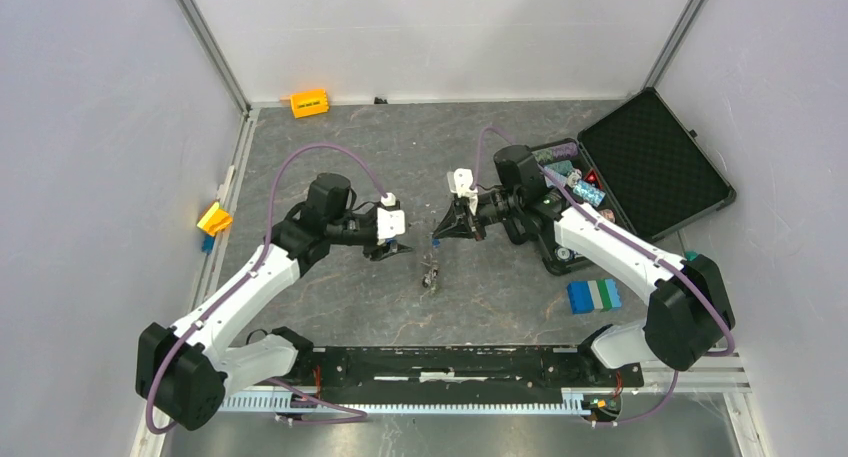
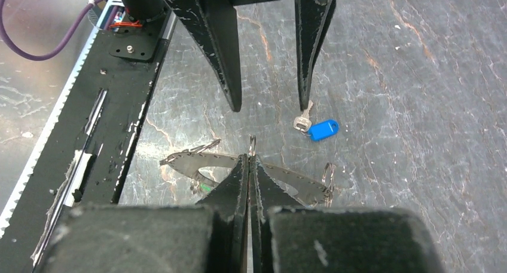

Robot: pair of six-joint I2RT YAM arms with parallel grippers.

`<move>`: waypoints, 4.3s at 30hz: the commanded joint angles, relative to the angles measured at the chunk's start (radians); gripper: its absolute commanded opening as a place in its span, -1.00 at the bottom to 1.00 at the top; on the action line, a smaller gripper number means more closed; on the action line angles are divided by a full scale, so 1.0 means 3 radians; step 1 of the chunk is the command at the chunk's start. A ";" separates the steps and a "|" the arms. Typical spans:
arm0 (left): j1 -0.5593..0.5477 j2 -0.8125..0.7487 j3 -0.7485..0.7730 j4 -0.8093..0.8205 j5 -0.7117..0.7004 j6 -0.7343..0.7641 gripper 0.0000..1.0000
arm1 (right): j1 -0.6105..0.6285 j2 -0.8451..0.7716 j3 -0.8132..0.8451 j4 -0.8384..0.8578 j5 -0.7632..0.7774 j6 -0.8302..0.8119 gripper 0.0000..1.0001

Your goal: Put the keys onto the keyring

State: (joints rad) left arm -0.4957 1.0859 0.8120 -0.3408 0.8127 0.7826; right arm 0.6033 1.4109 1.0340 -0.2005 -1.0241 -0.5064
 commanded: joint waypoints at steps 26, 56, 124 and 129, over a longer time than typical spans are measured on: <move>-0.0061 0.1824 0.0844 -0.0827 -0.2089 -0.1093 0.06 | -0.0142 -0.0691 -0.0110 -0.0160 0.0190 -0.0246 -1.00; -0.0438 0.2097 0.0712 -0.0541 -0.2810 -0.1410 -0.34 | -0.0227 -0.0743 -0.0233 -0.0007 0.0156 -0.0145 -1.00; -0.0447 0.1881 0.0625 -0.0403 -0.2618 -0.1912 0.10 | -0.0239 -0.0791 -0.0374 0.0062 0.0223 -0.0201 -1.00; -0.0449 0.1964 0.0641 -0.0347 -0.2697 -0.1903 0.01 | -0.0241 -0.0791 -0.0395 0.0070 0.0203 -0.0204 -1.00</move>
State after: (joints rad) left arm -0.6254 1.6604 0.9661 -0.4900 0.0418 0.2512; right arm 0.5346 1.1969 0.9184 -0.2111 -0.9554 -0.5560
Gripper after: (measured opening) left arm 0.529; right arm 0.006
